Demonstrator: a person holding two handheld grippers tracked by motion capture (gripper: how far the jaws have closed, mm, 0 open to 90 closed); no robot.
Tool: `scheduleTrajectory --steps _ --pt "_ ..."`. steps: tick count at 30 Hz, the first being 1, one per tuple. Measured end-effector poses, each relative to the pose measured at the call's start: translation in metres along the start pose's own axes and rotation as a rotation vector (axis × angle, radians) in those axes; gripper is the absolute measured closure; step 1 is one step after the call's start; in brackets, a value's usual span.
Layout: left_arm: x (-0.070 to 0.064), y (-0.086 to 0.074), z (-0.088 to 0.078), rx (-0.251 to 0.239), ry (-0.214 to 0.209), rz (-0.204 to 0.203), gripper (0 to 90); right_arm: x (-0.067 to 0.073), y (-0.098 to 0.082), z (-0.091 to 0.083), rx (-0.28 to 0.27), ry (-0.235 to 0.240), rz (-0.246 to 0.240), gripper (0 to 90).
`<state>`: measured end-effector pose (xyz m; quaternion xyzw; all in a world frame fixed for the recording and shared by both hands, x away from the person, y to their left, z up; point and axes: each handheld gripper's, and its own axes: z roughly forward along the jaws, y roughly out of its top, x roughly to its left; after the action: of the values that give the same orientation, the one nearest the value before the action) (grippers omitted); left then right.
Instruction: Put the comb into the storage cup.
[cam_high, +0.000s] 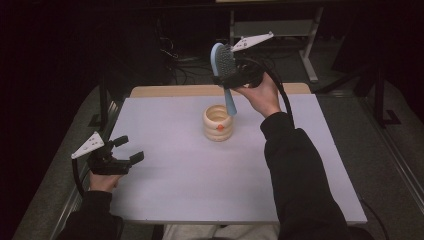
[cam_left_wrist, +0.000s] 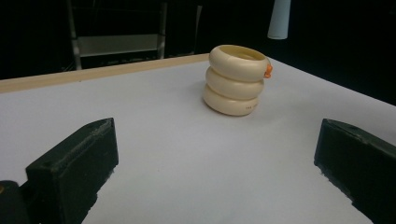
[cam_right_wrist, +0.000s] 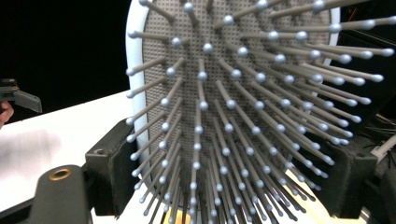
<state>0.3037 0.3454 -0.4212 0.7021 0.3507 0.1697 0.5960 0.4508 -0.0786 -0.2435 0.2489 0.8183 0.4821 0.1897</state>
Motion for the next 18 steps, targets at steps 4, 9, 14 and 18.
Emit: scheduleTrajectory --steps 4,9,14,18 --pt "0.0 0.0 0.0 0.002 -0.001 0.002 0.0 -0.002 -0.001 0.008 0.012 -0.005 -0.003 18.9" --pt "0.0 0.0 0.0 -0.004 -0.001 0.0 0.0 -0.004 -0.002 0.018 0.014 -0.003 0.003 18.9" --pt "0.002 0.0 0.0 -0.006 0.002 -0.007 0.0 -0.006 -0.003 0.028 0.024 -0.006 0.013 18.9" --pt "0.003 0.0 0.0 -0.004 0.003 -0.01 0.0 -0.007 -0.003 0.035 0.037 -0.013 0.005 18.9"
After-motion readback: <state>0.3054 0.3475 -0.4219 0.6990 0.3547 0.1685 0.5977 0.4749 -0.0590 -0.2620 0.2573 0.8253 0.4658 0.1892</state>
